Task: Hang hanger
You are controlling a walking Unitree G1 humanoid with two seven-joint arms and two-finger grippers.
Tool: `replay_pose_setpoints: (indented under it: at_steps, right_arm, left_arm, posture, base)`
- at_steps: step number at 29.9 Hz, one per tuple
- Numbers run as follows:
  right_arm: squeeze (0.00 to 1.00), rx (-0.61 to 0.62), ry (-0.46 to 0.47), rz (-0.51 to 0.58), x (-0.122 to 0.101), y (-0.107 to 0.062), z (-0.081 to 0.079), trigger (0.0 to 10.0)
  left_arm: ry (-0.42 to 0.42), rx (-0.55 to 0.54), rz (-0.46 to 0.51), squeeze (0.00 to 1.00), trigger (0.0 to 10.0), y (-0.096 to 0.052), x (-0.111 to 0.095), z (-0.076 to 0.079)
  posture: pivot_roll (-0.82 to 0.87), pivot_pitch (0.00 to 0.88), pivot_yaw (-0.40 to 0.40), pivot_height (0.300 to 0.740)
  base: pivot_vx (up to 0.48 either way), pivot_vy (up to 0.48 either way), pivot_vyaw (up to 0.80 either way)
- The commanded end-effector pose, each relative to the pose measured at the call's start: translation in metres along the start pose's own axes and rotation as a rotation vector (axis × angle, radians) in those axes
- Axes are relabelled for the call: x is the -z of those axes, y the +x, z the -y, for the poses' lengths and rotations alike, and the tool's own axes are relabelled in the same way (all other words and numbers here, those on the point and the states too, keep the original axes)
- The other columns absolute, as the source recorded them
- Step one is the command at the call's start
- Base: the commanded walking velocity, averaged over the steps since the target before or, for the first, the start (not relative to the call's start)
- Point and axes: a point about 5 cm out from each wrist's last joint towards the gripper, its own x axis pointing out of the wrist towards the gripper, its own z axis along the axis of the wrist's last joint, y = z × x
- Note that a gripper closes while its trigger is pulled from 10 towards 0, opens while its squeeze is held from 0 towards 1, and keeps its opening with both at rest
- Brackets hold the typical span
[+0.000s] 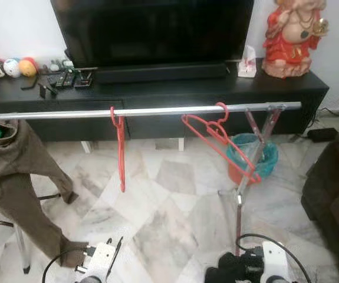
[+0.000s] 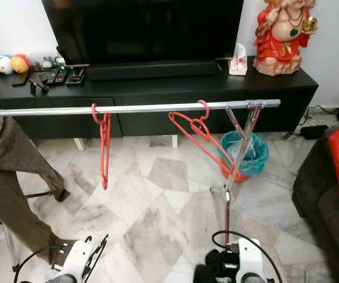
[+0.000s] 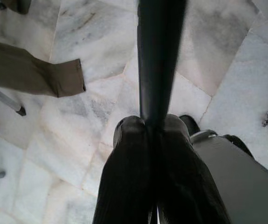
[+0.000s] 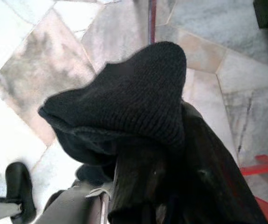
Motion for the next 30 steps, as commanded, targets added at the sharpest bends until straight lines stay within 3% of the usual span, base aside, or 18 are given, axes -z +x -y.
replay_pose_setpoints:
  at_steps: [1, 30]
  right_arm:
    - [0.00, -0.012, 0.005, 0.043, -0.0102, 0.0021, -0.0051, 10.0]
    - [0.00, -0.023, 0.008, 0.044, -0.0098, 0.0021, -0.0084, 10.0]
  left_arm:
    - [0.013, -0.006, -0.026, 0.00, 10.0, -0.0018, 0.0083, -0.0043]
    - [0.008, -0.001, -0.031, 0.00, 10.0, -0.0022, 0.0103, -0.0033]
  posture:
    - [-0.06, 0.000, 0.024, 0.740]
    - [-0.06, 0.001, 0.026, 0.740]
  base:
    - [-0.281, 0.000, 0.00]
    - [-0.283, 0.000, 0.00]
